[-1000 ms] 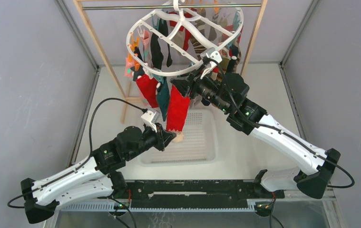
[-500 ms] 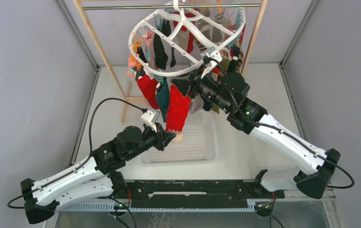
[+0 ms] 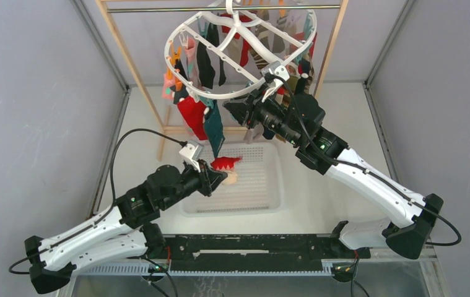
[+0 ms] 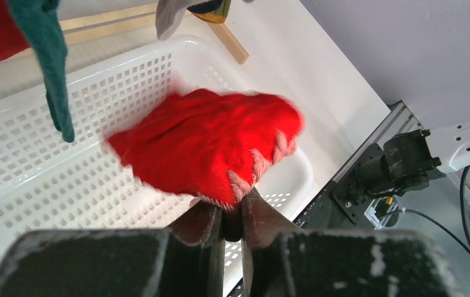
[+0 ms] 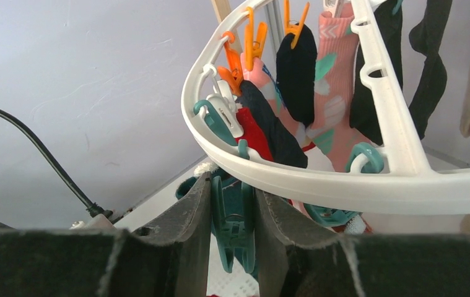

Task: Remove the socks clipped to the hanger
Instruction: Remove the sock from the hanger.

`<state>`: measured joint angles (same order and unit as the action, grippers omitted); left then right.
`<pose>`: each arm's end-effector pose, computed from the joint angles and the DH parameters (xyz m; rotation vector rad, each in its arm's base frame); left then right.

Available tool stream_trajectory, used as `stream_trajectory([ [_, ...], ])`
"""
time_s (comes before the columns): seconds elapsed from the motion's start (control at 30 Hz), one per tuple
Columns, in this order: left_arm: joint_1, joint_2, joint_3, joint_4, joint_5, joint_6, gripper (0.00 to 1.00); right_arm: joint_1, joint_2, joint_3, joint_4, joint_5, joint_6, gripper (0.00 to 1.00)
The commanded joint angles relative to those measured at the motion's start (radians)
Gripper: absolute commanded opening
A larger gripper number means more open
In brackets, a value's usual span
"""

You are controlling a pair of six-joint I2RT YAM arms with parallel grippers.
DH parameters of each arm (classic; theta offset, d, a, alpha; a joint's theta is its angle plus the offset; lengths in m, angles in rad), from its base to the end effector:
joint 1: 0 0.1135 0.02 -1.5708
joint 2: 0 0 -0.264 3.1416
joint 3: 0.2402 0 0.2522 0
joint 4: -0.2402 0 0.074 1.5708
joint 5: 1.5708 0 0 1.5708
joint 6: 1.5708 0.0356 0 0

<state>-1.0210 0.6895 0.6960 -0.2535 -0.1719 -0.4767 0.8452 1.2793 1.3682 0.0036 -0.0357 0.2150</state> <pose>0.0923 -0.1389 0.3164 0.3889 1.8694 -0.8903 0.1928 0.2192 0.4580 -0.5065 1.4564 0.8789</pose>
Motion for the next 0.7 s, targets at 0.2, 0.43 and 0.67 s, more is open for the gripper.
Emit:
stream_trajectory([
  [0.2,0.01,-0.017,-0.015,0.02,-0.006,-0.024,0.16,-0.016,-0.019,0.019,0.024,0.002,0.006,0.02],
  [0.43,0.011,0.0,-0.021,0.031,-0.006,-0.024,0.16,-0.018,-0.031,-0.005,0.015,0.018,0.012,0.35],
  [0.67,0.017,0.0,-0.023,0.03,-0.008,-0.023,0.16,-0.018,-0.051,-0.04,0.018,0.021,0.019,0.55],
])
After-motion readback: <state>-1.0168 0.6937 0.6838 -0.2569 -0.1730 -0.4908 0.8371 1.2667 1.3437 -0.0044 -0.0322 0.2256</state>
